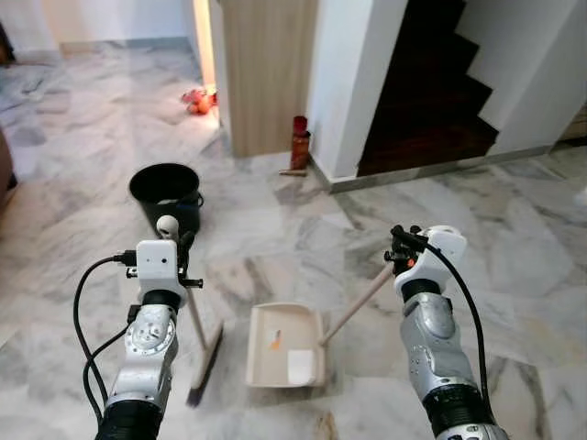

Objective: Sweep floor

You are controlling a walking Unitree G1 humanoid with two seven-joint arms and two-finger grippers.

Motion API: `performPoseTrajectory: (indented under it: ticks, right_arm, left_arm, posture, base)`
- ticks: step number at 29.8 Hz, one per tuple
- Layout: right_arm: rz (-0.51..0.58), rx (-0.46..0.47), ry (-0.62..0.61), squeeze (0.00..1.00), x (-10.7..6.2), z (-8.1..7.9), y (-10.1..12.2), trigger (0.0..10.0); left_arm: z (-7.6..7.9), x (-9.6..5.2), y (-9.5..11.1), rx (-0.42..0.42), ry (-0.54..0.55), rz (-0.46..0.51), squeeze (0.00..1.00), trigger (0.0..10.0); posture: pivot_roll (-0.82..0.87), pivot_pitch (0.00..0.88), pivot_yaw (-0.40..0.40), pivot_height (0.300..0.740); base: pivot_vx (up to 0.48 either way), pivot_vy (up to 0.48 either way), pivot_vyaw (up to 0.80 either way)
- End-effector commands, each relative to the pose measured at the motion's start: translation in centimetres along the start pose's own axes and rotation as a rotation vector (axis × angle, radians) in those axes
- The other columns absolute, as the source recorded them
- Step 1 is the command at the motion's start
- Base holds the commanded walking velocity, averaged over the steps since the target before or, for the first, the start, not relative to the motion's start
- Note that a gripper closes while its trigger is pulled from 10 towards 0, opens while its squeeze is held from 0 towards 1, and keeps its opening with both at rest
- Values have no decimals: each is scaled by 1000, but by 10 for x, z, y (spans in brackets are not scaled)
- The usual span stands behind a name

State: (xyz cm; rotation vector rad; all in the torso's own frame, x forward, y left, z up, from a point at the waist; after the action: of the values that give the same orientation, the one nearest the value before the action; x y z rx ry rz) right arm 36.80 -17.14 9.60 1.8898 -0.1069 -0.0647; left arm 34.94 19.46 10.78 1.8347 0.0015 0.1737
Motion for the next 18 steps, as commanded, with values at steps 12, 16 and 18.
performPoseTrajectory:
  ticks: [12, 16, 18]
  right_arm:
    - [14, 19, 39, 0, 2, -8, 6, 10000]
    - [21, 19, 52, 0, 2, -11, 7, 10000]
    - [21, 26, 53, 0, 2, -12, 7, 10000]
  left_arm:
    - [0, 4, 9, 11, 3, 25, 0, 10000]
    - [0, 4, 9, 10, 4, 24, 0, 10000]
    - [-1, 4, 9, 11, 6, 23, 0, 10000]
  posture:
    - [26, 24, -42, 740]
    - [27, 24, -42, 740]
    - [27, 24, -42, 740]
  base:
    - [0, 0, 74]
    - [0, 0, 716]
    - [0, 0, 800]
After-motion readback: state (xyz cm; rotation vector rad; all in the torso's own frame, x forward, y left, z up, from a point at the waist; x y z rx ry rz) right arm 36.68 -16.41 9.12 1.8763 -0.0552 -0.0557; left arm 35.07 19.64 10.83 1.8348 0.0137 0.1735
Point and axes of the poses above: a point about 5 cm out from each wrist's last joint towards the gripper, its own x axis pointing out of the wrist towards the gripper, its own y axis along the axis of the wrist's last joint, z = x × y, the point moved 4 cm from there along x, pointing out of the wrist towards the gripper, and after that the axes turned 9 degrees about x, right-handed, at the moved point
